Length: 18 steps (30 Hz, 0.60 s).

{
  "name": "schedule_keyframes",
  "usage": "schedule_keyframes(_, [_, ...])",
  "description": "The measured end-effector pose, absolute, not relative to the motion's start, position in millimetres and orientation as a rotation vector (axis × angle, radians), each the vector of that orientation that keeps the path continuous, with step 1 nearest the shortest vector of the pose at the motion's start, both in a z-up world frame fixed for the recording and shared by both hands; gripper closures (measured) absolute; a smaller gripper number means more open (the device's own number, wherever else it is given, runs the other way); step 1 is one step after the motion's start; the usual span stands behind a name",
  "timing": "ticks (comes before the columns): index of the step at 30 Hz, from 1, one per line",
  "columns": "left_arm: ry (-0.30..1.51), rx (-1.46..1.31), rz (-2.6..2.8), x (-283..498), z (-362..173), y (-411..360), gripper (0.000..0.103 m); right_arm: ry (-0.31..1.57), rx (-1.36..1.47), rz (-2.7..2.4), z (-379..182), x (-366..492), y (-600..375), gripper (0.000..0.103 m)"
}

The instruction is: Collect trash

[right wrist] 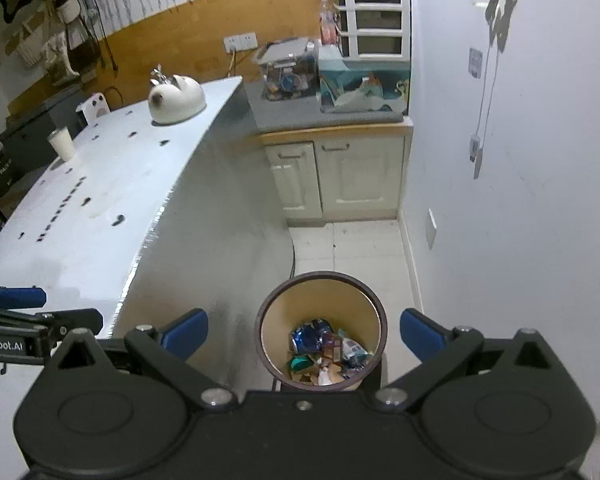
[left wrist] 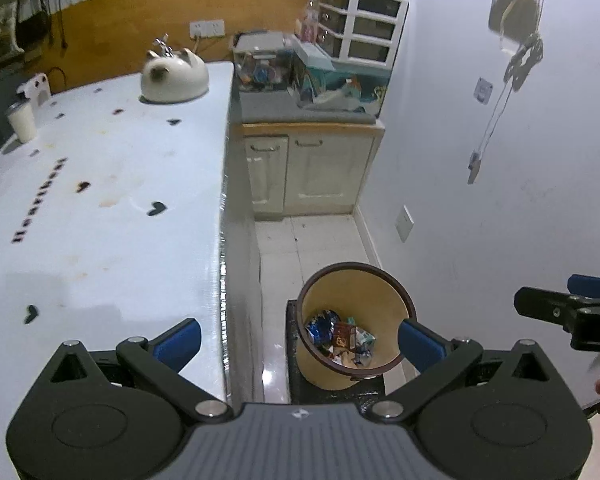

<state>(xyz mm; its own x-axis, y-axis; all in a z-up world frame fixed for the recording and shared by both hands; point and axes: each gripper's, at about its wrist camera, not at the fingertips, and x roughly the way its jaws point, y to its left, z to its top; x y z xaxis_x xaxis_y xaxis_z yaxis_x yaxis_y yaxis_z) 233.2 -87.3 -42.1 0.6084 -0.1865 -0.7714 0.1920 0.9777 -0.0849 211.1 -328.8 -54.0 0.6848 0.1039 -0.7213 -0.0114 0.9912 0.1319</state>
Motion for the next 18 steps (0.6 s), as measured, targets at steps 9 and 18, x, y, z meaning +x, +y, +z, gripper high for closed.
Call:
schedule_keyframes(9, [0.826, 0.020, -0.224, 187, -19, -70, 0.000, 0.763, 0.113, 0.064, -35, 164, -307, 0.000])
schedule_keyframes(18, [0.772, 0.020, -0.219, 151, -5, -51, 0.000, 0.724, 0.097, 0.060, -22, 125, -289, 0.000])
